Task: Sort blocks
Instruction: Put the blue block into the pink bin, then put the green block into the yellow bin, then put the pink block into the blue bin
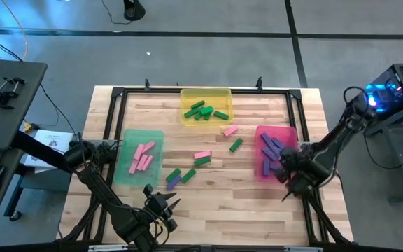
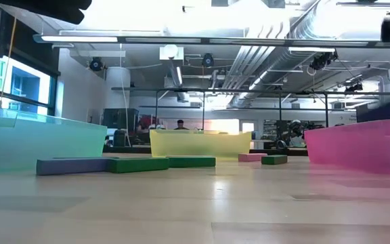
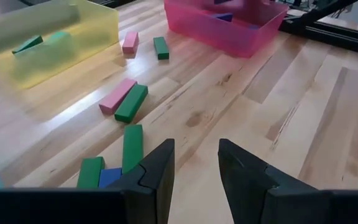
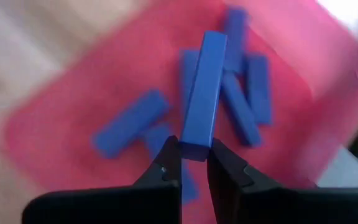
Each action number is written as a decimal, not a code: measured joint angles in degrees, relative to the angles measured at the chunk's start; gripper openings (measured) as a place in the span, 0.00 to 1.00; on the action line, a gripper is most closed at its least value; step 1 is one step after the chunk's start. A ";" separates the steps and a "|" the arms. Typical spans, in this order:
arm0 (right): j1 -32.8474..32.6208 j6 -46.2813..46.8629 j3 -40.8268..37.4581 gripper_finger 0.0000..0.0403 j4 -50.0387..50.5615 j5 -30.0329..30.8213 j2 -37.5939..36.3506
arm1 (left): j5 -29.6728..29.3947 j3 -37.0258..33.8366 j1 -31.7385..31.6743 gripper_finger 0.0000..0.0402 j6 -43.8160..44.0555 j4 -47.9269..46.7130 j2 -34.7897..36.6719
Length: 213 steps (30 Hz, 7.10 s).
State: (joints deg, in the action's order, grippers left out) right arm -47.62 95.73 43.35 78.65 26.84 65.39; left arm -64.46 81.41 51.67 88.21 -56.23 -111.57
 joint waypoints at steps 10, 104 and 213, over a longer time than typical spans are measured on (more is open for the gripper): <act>8.11 -4.39 -0.34 0.06 -0.65 -4.80 -4.27 | 0.02 0.02 -1.12 0.27 -1.46 1.04 -0.02; -8.99 -60.18 -1.44 0.43 -65.96 26.59 14.44 | 33.83 -3.41 -31.71 0.18 -41.07 10.11 1.98; -6.73 -55.24 -1.43 0.43 -67.31 27.00 14.50 | 52.83 -29.17 -50.33 0.39 -74.94 61.46 2.86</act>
State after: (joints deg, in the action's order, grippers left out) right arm -54.35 40.49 41.92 11.33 53.84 79.90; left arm -11.63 52.24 1.35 13.28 5.24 -108.71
